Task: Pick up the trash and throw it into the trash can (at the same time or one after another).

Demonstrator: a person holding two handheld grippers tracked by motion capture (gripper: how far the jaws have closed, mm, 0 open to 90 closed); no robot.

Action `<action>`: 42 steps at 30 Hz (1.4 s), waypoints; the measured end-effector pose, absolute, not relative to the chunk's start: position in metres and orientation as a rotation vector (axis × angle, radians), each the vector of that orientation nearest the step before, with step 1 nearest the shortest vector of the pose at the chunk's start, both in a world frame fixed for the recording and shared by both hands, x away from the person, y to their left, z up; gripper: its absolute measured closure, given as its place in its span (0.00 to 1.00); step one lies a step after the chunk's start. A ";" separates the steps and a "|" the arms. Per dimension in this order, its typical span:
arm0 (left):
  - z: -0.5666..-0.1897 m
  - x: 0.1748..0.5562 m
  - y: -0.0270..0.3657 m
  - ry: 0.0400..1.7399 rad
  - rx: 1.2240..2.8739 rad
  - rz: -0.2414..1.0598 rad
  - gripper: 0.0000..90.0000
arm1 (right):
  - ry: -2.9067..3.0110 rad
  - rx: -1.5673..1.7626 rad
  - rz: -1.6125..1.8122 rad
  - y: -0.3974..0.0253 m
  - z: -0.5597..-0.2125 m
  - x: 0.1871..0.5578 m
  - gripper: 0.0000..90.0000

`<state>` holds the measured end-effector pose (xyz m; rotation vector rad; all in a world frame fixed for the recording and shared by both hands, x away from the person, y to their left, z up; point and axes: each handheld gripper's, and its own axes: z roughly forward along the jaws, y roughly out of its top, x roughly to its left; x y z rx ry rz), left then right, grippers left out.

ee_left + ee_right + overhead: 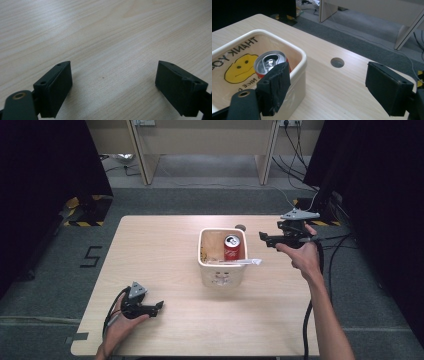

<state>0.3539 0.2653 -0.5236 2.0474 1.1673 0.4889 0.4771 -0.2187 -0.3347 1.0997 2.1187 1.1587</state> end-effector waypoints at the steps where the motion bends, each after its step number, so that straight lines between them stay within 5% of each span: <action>1: -0.524 0.354 0.265 1.167 2.049 0.489 0.15 | 2.124 1.101 1.154 -0.218 -0.337 0.477 0.22; 42: -0.524 0.354 0.265 1.167 2.047 0.491 0.15 | 2.115 1.143 1.085 -0.239 -0.368 0.443 0.22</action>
